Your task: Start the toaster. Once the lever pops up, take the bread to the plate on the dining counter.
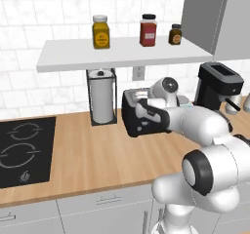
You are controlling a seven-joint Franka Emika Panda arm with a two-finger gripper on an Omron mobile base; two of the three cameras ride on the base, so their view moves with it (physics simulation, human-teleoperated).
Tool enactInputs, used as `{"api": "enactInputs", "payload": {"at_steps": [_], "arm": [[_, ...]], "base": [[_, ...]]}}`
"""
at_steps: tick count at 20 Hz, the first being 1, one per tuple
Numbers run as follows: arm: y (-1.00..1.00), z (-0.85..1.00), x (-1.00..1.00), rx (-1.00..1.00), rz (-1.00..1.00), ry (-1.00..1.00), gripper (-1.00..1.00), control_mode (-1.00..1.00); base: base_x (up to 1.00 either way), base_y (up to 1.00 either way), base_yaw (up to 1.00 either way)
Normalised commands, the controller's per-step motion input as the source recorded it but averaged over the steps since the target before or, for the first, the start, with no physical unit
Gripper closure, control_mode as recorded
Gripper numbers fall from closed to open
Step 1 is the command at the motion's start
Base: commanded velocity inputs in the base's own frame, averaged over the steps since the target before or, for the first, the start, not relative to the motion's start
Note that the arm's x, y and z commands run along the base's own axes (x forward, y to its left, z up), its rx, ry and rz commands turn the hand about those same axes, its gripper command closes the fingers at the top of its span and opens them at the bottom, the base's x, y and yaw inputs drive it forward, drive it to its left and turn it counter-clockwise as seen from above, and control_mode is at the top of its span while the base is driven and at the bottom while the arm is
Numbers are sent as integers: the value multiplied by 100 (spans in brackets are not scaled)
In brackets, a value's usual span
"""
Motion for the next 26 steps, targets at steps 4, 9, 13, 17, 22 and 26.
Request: {"api": "enactInputs", "payload": {"at_steps": [4, 9, 13, 17, 22, 26], "arm": [[0, 0, 19, 0, 0, 0, -100, -100], [0, 0, 10, 0, 0, 0, -100, -100], [-2, 0, 14, 0, 0, 0, -100, -100], [-2, 0, 15, 0, -1, 0, -100, -100], [-18, 0, 9, 0, 0, 0, -100, -100], [-10, -6, 6, 0, 0, 0, -100, -100]], "base": [[0, 0, 0], [0, 0, 0], [0, 0, 0], [0, 0, 0], [0, 0, 0], [0, 0, 0]]}}
